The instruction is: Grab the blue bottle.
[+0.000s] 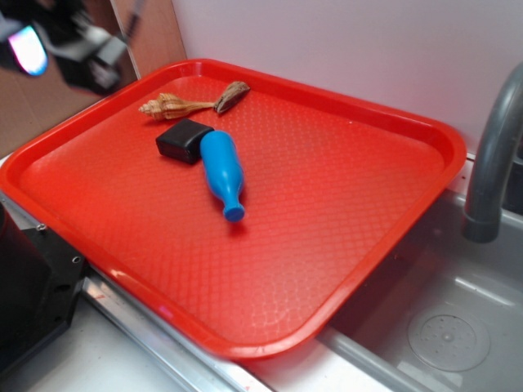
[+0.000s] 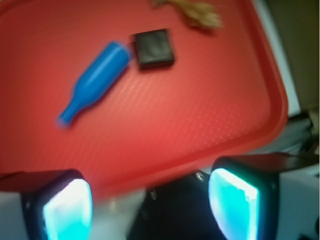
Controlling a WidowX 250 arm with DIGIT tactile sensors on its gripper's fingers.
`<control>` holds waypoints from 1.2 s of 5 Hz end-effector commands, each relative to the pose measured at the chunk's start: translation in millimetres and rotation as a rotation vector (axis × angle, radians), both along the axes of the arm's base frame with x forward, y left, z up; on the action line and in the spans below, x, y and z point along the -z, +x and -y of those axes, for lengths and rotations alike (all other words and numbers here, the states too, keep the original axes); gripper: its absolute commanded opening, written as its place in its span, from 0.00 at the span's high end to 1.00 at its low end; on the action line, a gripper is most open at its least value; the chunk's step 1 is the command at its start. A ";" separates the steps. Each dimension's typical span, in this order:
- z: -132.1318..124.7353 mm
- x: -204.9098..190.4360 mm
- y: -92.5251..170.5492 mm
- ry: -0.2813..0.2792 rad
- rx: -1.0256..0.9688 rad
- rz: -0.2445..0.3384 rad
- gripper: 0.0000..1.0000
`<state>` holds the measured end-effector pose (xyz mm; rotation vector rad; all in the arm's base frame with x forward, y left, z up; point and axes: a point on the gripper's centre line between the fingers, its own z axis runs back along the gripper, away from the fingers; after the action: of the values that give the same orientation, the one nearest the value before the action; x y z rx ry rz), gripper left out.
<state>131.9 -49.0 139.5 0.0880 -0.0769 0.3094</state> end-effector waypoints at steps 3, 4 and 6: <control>-14.2 69.8 76.6 -0.112 -0.163 0.090 0.00; -15.8 78.2 88.7 -0.087 -0.200 0.119 0.00; -18.3 118.0 98.2 -0.026 -0.254 0.015 0.00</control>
<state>226.1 -34.5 19.6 0.0704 -0.0645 0.5617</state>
